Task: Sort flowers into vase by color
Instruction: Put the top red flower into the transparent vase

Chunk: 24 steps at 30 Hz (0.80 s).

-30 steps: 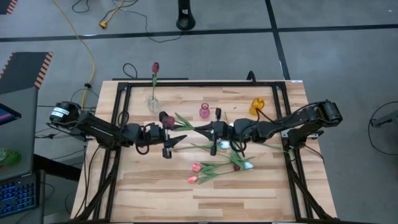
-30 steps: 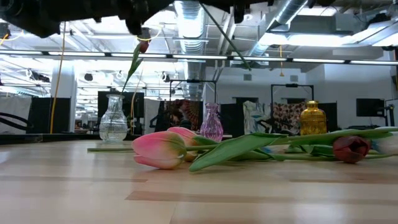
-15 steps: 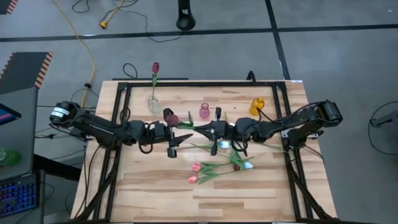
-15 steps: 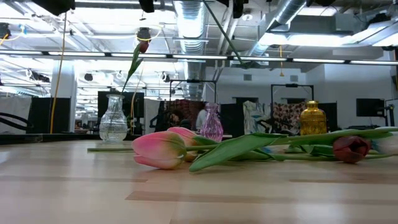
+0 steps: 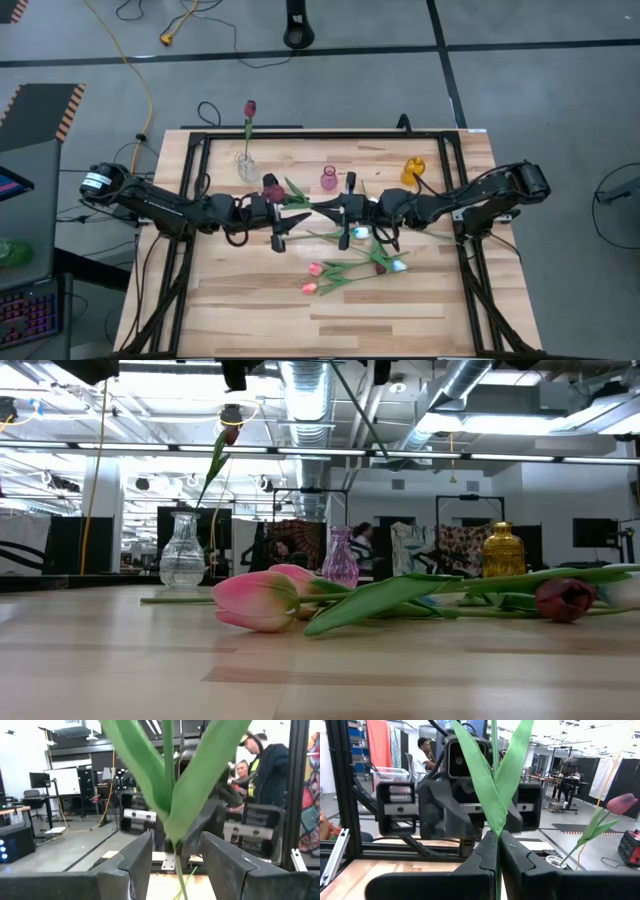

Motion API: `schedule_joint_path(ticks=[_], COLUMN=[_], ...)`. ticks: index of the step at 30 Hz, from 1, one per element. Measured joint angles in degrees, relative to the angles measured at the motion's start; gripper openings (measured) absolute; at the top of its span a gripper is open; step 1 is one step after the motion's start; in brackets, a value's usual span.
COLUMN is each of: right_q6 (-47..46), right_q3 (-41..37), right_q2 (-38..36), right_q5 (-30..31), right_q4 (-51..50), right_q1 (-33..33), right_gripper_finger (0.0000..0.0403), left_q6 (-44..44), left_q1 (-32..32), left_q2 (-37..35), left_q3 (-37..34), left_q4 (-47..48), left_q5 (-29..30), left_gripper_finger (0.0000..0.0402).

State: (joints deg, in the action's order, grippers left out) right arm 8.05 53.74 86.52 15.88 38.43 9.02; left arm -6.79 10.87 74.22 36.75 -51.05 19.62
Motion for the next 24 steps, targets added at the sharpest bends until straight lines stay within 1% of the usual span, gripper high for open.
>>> schedule_joint_path(ticks=[6, 9, 17, 24], right_q6=[0.02, 0.02, -0.02, -0.04], right_q3=[0.0, 0.0, 0.0, 0.0], right_q2=[0.0, 0.0, 0.0, 0.0], right_q5=[0.0, 0.0, 0.0, 0.0], right_q4=[-0.08, -0.26, -0.23, -0.27], right_q1=[0.02, 0.02, 0.02, 0.02], right_gripper_finger=[0.0036, 0.0036, 0.0036, 0.0036], left_q6=[-0.02, -0.04, -1.11, -1.13], left_q1=[-0.02, -0.02, -0.11, -0.11], left_q2=[0.0, 0.0, 0.0, 0.0], left_q3=[0.0, 0.0, 0.0, 0.0], left_q4=[-1.37, -1.26, -1.21, -1.2], left_q5=[-0.52, -0.54, -0.58, -0.73], left_gripper_finger=[0.0157, 0.0147, 0.0094, 0.0033])
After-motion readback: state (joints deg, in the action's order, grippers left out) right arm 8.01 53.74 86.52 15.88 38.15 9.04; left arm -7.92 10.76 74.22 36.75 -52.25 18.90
